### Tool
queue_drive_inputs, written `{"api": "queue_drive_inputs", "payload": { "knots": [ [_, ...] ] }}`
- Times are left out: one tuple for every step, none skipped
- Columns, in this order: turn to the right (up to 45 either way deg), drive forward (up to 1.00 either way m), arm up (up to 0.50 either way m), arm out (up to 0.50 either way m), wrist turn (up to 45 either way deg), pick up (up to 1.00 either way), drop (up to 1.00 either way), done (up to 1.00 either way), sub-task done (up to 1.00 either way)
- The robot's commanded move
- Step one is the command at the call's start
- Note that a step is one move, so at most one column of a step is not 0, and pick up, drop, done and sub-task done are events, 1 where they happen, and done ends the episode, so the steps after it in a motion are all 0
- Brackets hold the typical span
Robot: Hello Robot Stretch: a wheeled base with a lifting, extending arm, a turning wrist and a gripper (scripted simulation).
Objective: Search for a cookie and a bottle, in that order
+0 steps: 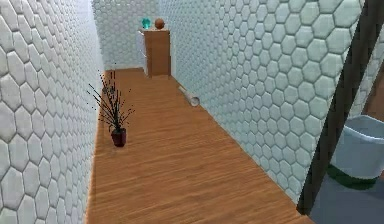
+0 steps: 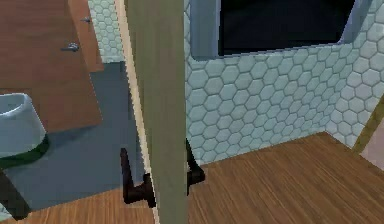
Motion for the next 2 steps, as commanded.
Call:
{"api": "queue_drive_inputs", "payload": {
  "knots": [
    [0.0,0.35,0.0,0.0,0.0,0.0,0.0,0.0,0.0],
    [45.0,0.0,0.0,0.0,0.0,0.0,0.0,0.0,0.0]
  ]
}}
